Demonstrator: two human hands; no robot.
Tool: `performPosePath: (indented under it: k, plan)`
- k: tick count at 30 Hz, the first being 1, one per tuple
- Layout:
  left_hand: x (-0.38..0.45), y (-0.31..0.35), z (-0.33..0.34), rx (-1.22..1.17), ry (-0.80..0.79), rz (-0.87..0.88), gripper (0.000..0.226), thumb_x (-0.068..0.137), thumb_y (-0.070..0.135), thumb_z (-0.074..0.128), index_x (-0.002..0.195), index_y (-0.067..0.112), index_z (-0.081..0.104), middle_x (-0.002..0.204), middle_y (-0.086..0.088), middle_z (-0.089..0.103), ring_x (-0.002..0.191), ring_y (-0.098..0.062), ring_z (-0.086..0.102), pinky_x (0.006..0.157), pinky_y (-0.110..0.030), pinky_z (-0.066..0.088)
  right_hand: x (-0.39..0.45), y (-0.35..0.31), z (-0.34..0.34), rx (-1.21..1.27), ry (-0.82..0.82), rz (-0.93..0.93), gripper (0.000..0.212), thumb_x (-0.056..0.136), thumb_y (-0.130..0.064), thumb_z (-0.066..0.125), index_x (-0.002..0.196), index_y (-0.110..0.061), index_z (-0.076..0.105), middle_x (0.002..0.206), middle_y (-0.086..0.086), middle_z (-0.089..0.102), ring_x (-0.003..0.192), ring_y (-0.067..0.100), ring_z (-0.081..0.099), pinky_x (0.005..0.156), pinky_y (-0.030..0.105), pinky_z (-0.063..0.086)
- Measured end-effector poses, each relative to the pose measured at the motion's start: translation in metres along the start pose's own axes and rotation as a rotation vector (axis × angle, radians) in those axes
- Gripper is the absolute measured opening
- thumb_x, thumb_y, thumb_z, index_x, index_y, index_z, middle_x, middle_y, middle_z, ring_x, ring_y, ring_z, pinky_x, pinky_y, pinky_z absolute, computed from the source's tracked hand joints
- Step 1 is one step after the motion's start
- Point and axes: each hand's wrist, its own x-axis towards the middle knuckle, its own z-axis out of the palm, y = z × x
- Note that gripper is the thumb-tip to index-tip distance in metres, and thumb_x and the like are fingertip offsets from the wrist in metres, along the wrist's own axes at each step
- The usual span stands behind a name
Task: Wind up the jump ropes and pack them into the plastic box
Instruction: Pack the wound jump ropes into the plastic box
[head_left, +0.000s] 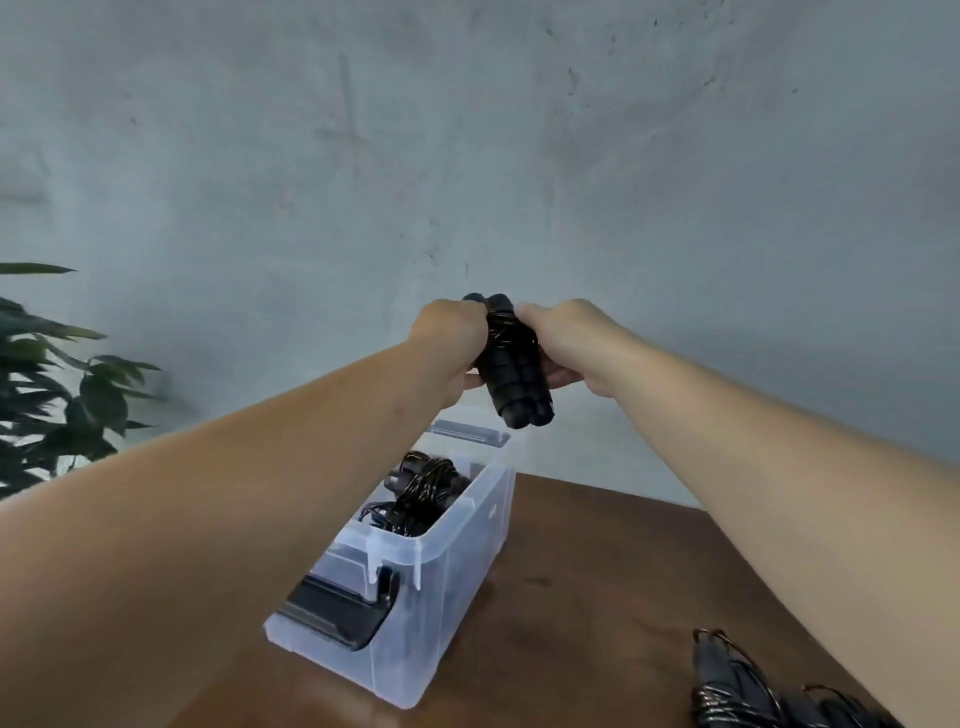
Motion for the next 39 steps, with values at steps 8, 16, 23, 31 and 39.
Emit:
performPosePath:
  k: [8,16,23,31,39]
  plan:
    - [0.052,-0.034,-0.06,0.013,-0.018,-0.098,0.024,0.101,0.009,0.042,0.078,0.017,0.045,0.079,-0.004,0.051,0.068,-0.02,0.055,0.069,-0.034,0.056,0.061,0.001,0.079,-0.14,-0.189,-0.001,0.019,0.095,-0.024,0.053,0.095,-0.009,0.064,0.08,0.007,0.065,0.06,0.022,0.062,0.055,0.026,0.053]
    - [0.076,-0.083,-0.073,0.111,-0.099,-0.484,0.02,0.096,-0.001,0.04,0.078,0.001,0.047,0.08,-0.014,0.049,0.086,-0.03,0.058,0.092,-0.048,0.05,0.088,0.041,0.12,-0.406,-0.478,0.092,0.012,0.092,-0.017,0.054,0.088,-0.009,0.063,0.082,0.007,0.063,0.068,0.024,0.061,0.068,0.03,0.054]
    - [0.095,-0.113,-0.092,0.193,-0.215,-0.779,0.044,0.099,0.006,0.041,0.14,-0.006,0.034,0.135,-0.027,0.043,0.123,-0.04,0.052,0.093,-0.054,0.047,0.098,0.067,0.143,-0.46,-0.668,0.126,0.031,0.091,-0.019,0.065,0.12,-0.01,0.059,0.087,0.007,0.056,0.068,0.019,0.055,0.068,0.028,0.058]
    - [0.095,-0.136,-0.101,0.397,-0.326,-0.857,0.042,0.101,0.005,0.036,0.141,-0.009,0.033,0.132,-0.029,0.041,0.127,-0.041,0.048,0.1,-0.05,0.044,0.092,0.074,0.162,-0.636,-0.831,0.181,0.05,0.09,-0.024,0.071,0.128,0.002,0.052,0.112,0.016,0.059,0.089,0.03,0.067,0.09,0.039,0.057]
    - [0.093,-0.141,-0.093,0.591,-0.335,-0.867,0.059,0.101,0.005,0.036,0.153,-0.001,0.009,0.147,-0.031,0.033,0.128,-0.039,0.048,0.094,-0.044,0.049,0.099,0.077,0.169,-0.629,-0.8,0.179,0.051,0.089,-0.03,0.072,0.129,-0.004,0.055,0.114,0.011,0.062,0.1,0.03,0.07,0.094,0.042,0.055]
